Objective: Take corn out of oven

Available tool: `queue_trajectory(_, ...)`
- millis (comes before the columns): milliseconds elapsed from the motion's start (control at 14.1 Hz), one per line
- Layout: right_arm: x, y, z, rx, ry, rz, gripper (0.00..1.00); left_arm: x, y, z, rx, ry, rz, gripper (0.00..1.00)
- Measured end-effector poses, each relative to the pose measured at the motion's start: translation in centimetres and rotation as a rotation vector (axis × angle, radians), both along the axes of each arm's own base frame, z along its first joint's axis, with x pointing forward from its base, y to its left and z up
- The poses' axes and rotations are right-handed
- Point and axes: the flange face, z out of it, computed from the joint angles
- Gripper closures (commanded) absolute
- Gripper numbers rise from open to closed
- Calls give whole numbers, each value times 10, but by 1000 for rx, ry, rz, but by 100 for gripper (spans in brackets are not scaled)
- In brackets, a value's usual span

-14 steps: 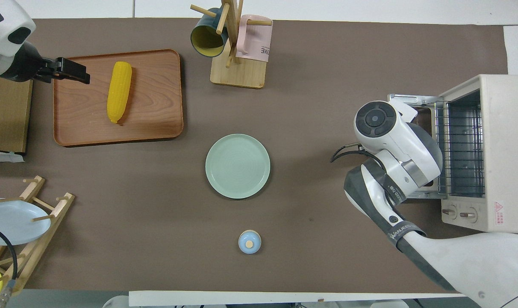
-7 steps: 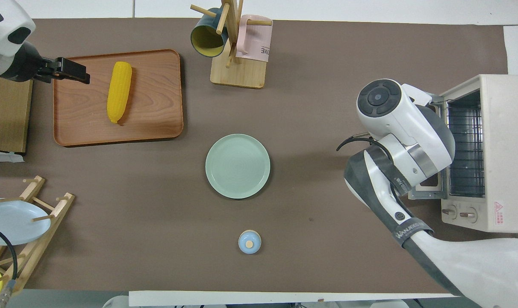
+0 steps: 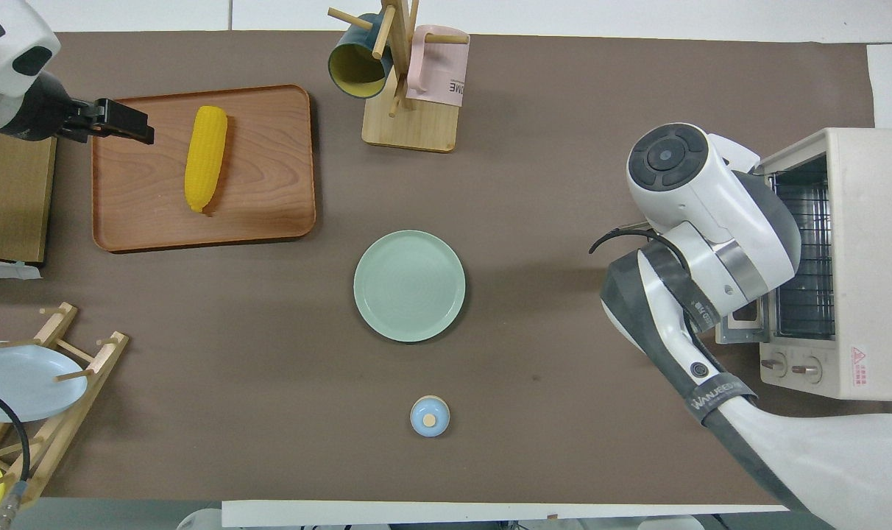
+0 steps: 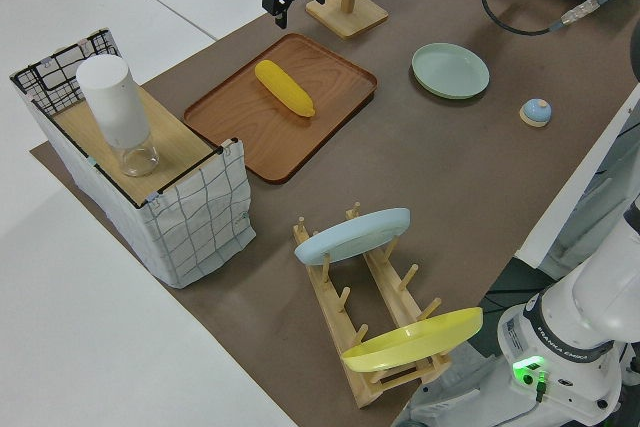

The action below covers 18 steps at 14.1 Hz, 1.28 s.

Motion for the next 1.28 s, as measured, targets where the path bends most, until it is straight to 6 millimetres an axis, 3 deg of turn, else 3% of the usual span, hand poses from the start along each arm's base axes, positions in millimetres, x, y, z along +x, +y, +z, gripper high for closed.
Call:
queue_trajectory(567, 1, -3, 3, 3, 19, 28, 100, 0, 0, 1, 0, -1, 0, 0)
queue_trajectory(921, 1, -26, 31, 5, 32, 52, 100, 0, 0, 1, 0, -1, -1, 0)
queue_trajectory(1276, 2, -43, 44, 10, 51, 80, 100, 0, -1, 1, 0, -1, -1, 0)
